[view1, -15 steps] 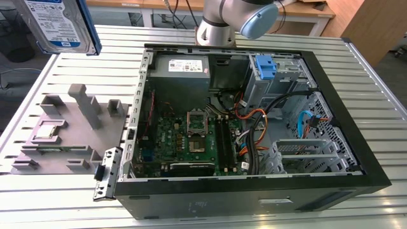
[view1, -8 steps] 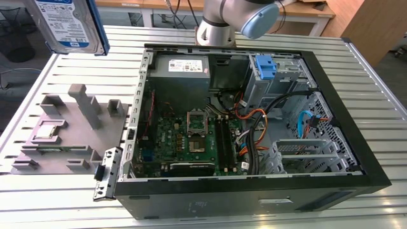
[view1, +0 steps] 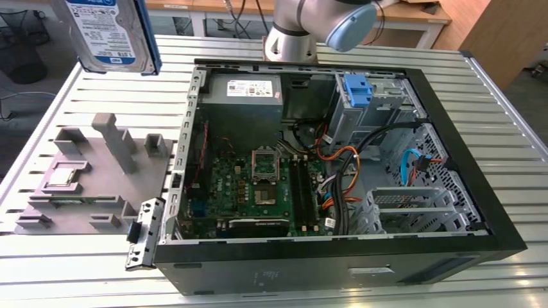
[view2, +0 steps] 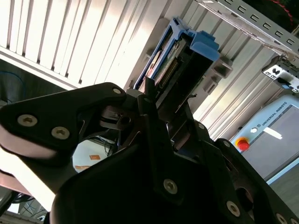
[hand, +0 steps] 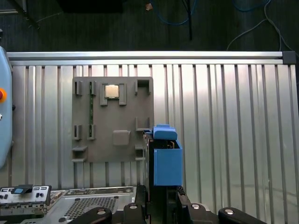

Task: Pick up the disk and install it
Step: 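Pick up the disk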

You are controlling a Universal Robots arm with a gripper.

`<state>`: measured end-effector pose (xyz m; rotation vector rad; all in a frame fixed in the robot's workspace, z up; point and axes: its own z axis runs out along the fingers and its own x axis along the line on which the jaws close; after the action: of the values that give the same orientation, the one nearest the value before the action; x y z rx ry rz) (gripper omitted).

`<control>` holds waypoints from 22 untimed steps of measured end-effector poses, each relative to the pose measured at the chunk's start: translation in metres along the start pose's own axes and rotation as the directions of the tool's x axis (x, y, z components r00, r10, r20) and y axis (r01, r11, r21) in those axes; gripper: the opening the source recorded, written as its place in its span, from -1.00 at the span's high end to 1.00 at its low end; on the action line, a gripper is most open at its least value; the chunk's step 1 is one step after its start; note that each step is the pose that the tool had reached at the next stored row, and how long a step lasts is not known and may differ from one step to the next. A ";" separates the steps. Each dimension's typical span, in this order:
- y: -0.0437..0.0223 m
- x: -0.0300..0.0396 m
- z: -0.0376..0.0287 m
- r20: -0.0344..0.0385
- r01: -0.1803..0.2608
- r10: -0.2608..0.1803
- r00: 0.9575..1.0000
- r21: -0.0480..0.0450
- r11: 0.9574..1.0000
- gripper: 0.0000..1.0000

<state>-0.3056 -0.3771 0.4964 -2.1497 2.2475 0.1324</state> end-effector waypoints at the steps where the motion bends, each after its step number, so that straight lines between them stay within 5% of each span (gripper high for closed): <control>1: -0.0026 -0.0001 -0.0001 0.000 0.000 0.000 1.000 0.000 1.000 0.30; 22: -0.0480 -0.0022 -0.0018 0.000 0.000 0.000 1.000 0.000 1.000 0.30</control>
<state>-0.2575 -0.3771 0.4964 -2.1498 2.2474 0.1324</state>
